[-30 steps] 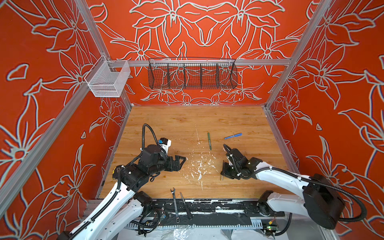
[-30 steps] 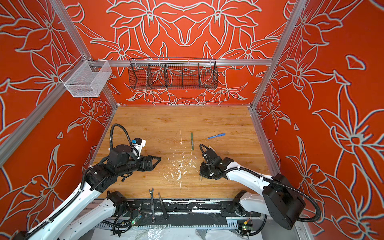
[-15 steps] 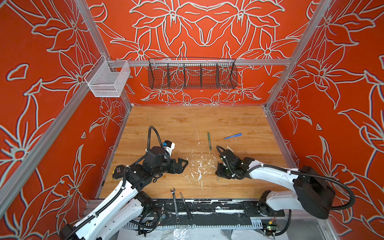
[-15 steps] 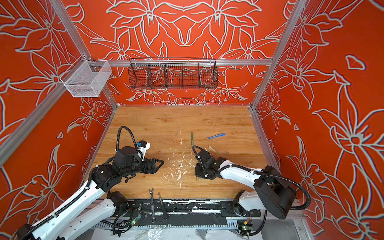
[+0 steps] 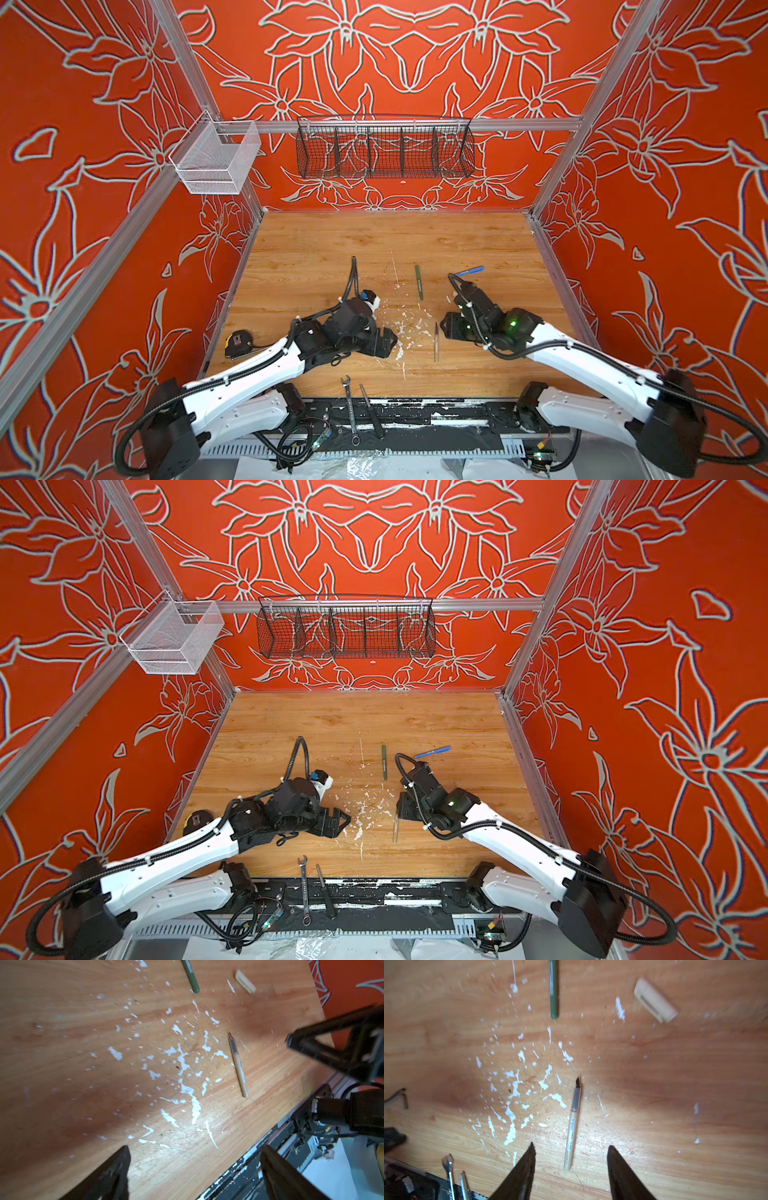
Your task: Insert the pens into the pen caps
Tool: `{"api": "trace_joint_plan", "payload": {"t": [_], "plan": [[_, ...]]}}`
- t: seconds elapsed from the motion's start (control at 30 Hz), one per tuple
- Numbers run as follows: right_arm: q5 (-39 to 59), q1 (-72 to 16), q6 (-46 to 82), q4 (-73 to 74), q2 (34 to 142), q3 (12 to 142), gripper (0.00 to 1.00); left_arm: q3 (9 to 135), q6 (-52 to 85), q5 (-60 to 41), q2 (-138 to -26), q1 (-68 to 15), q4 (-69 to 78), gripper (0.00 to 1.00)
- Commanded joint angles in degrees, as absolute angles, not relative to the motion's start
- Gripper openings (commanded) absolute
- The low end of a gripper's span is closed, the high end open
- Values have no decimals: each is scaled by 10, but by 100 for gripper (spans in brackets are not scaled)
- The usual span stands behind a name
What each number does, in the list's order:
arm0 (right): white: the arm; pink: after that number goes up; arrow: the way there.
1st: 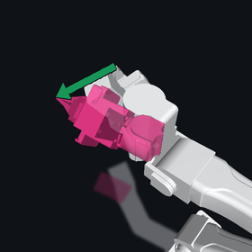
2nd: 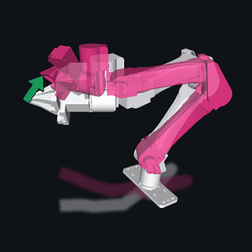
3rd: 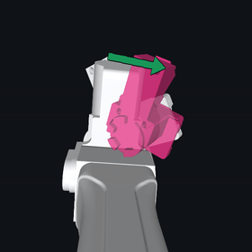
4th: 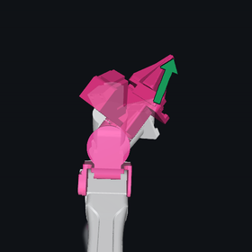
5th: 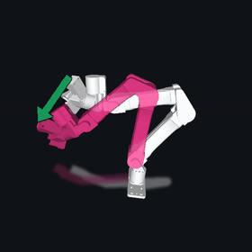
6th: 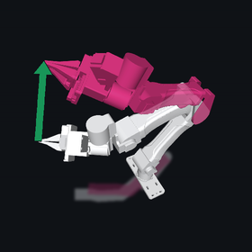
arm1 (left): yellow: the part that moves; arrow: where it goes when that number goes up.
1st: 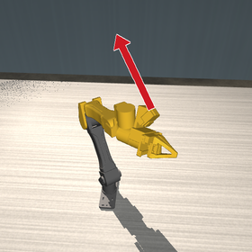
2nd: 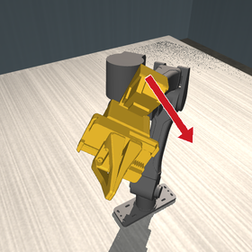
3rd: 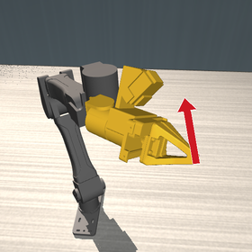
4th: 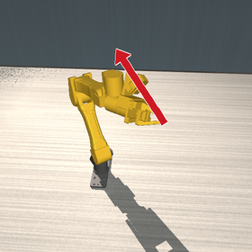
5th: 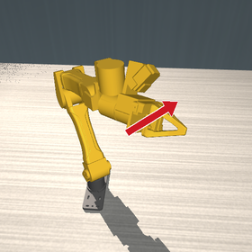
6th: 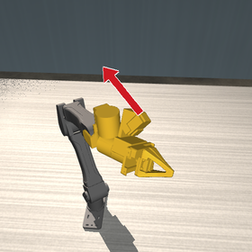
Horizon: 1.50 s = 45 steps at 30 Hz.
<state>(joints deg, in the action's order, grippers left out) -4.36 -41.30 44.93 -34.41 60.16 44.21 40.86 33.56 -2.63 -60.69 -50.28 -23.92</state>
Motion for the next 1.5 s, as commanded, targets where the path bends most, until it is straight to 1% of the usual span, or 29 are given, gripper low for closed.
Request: {"api": "trace_joint_plan", "payload": {"t": [0.0, 0.13, 0.2, 0.3, 0.33, 0.47, 0.53, 0.6, 0.7, 0.87, 0.93, 1.13, 1.2, 1.27, 1.47], "plan": [[-96, -365, 378, -404, 581, 475, 56, 463, 410, 44, -687, -569, -220, 90], [-85, -308, 344, -407, 545, 484, 57, 559, 446, 91, -812, -635, -267, 89], [-86, -291, 333, -407, 525, 483, 58, 591, 457, 92, -867, -651, -266, 87], [-72, -260, 317, -412, 512, 483, 59, 609, 469, 53, -930, -656, -223, 81], [-68, -249, 313, -414, 510, 482, 59, 621, 473, 55, -948, -660, -227, 78], [-50, -223, 306, -408, 503, 471, 59, 669, 475, 62, -1004, -673, -247, 70], [-33, -208, 303, -397, 500, 464, 59, 690, 477, 62, -1027, -680, -254, 68], [-20, -195, 300, -393, 503, 460, 58, 699, 484, 67, -1041, -684, -254, 66], [0, -176, 296, -386, 505, 451, 58, 698, 490, 50, -1057, -684, -240, 61], [24, -153, 293, -377, 499, 440, 58, 707, 495, 53, -1073, -684, -249, 60], [30, -147, 293, -371, 497, 435, 57, 715, 492, 61, -1079, -684, -259, 57], [54, -137, 294, -359, 496, 421, 57, 741, 485, 61, -1101, -684, -278, 52], [62, -135, 296, -353, 496, 417, 57, 746, 486, 62, -1103, -683, -287, 47], [65, -134, 297, -350, 497, 415, 56, 750, 487, 62, -1103, -684, -299, 45], [68, -130, 294, -350, 496, 418, 56, 740, 494, 64, -1098, -684, -313, 41]]}}
